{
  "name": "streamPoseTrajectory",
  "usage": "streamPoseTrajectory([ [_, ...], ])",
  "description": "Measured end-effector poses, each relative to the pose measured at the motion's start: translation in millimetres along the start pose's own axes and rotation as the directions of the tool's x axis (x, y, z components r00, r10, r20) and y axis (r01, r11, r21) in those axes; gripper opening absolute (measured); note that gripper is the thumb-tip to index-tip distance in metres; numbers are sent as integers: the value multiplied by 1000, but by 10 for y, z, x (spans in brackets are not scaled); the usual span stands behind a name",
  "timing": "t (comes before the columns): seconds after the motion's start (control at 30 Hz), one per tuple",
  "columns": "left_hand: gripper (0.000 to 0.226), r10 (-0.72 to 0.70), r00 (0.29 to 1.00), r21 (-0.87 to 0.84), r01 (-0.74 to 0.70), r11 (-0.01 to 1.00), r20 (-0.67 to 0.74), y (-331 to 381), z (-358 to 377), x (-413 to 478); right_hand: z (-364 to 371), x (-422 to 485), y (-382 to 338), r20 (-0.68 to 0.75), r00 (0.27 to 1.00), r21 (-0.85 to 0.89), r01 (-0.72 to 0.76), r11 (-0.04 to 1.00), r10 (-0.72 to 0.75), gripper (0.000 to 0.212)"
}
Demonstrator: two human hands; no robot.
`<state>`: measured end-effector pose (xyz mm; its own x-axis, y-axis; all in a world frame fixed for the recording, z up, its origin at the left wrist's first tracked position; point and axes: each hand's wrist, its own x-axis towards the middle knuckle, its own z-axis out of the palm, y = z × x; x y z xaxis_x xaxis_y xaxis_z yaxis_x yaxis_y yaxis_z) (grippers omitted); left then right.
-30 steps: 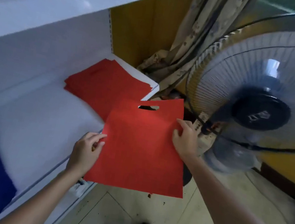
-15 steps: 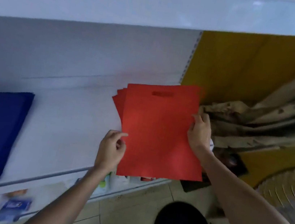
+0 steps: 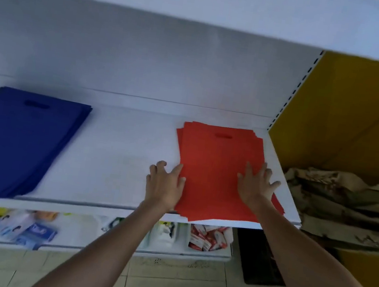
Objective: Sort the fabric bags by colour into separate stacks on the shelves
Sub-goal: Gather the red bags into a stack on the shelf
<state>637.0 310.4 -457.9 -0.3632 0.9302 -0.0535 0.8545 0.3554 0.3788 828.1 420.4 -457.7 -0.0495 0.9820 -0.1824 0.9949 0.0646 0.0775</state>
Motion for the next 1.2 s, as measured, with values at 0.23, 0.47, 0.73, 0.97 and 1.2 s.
streamPoseTrajectory([
  [0.23, 32, -88, 995, -195, 76, 978, -53, -926, -892, -677, -519, -889, -1016, -124, 947, 288, 321, 902, -298, 46],
  [0.47, 26, -288, 936, -220, 243, 945, -202, -2221, -2411, -1756, -1335, -2294, -2703, -181, 710, 386, 688, 615, -681, 55],
  [0.73, 27, -349, 755, -170, 308, 936, -555, -3312, -4452, -2879, -2619, -4006, -4566, -477, 286, 264, 949, 174, -831, 47],
  [0.97, 27, -327, 672, -170, 290, 942, -664, -3804, -5348, -3040, -3533, -4341, -5369, -668, 195, 218, 974, 62, -718, 46],
  [1.2, 26, -270, 694, -177, 205, 963, -668, -4411, -5723, -2429, -3831, -3970, -6194, -718, 178, 161, 983, 88, -673, 43],
])
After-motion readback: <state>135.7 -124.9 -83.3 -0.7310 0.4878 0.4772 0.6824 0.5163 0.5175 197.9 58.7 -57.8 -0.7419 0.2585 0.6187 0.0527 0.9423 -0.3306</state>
